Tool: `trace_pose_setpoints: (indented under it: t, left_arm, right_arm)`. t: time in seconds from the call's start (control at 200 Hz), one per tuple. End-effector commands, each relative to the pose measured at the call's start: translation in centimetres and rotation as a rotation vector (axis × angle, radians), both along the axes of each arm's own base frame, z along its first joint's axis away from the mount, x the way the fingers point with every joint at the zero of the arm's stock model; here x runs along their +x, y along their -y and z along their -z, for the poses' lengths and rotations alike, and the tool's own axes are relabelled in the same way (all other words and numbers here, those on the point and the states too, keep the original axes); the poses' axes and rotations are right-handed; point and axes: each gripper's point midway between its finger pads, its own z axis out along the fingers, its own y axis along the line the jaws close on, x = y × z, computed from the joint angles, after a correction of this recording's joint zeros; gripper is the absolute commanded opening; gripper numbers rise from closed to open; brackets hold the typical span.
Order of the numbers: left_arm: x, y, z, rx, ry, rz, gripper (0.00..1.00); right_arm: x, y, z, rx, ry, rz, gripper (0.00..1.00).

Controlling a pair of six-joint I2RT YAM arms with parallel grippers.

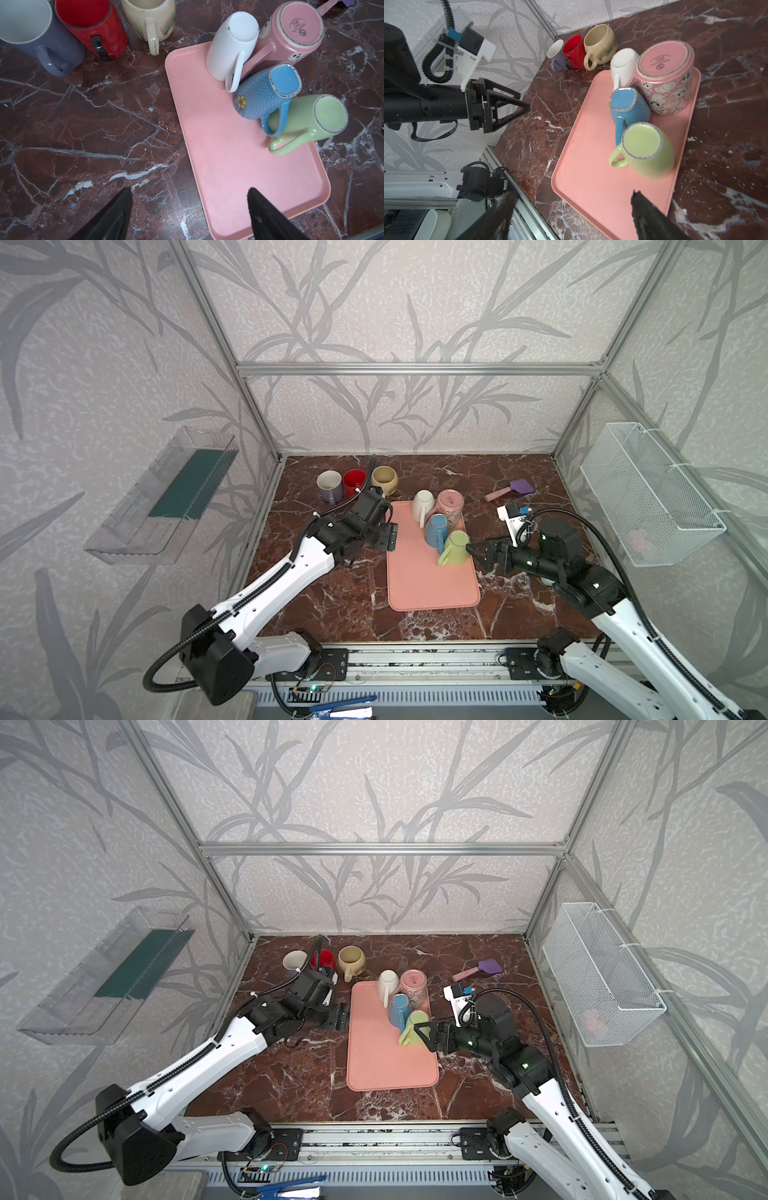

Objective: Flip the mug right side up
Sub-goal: 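Open the left gripper and withdraw from the cream mug while the right gripper draws back, then move the right gripper over the upside-down white mug while the left gripper withdraws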

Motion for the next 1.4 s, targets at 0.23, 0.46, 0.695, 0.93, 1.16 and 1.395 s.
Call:
trace_pose_setpoints:
  t: [0.23, 0.46, 0.695, 0.93, 1.16, 1.395]
  left_arm:
    - [0.5, 2.1, 0.5, -0.061, 0.014, -0.025, 0.86]
    - [4.0, 4.3, 1.0, -0.042, 0.024, -0.053, 0.85]
    - [7.7, 6.1, 2.3, 0.037, 0.021, -0.081, 0.82]
    - [10.4, 8.4, 4.1, 0.044, -0.001, -0.087, 0.81]
    - [12.4, 10.0, 5.4, 0.067, -0.005, -0.076, 0.81]
    - [13.8, 11.2, 6.3, 0.076, -0.022, -0.067, 0.78]
  right_arm:
    - [-0.9, 1.7, 3.4, -0.107, -0.123, 0.052, 0.88]
    - [1.0, 2.1, 4.5, -0.15, -0.12, 0.099, 0.88]
    - [2.7, 2.6, 5.3, -0.166, -0.131, 0.121, 0.88]
    - [3.5, 2.5, 5.6, -0.168, -0.113, 0.132, 0.88]
    - [3.6, 2.2, 4.8, -0.118, -0.077, 0.134, 0.88]
    - [3.7, 2.3, 4.9, -0.125, -0.09, 0.14, 0.85]
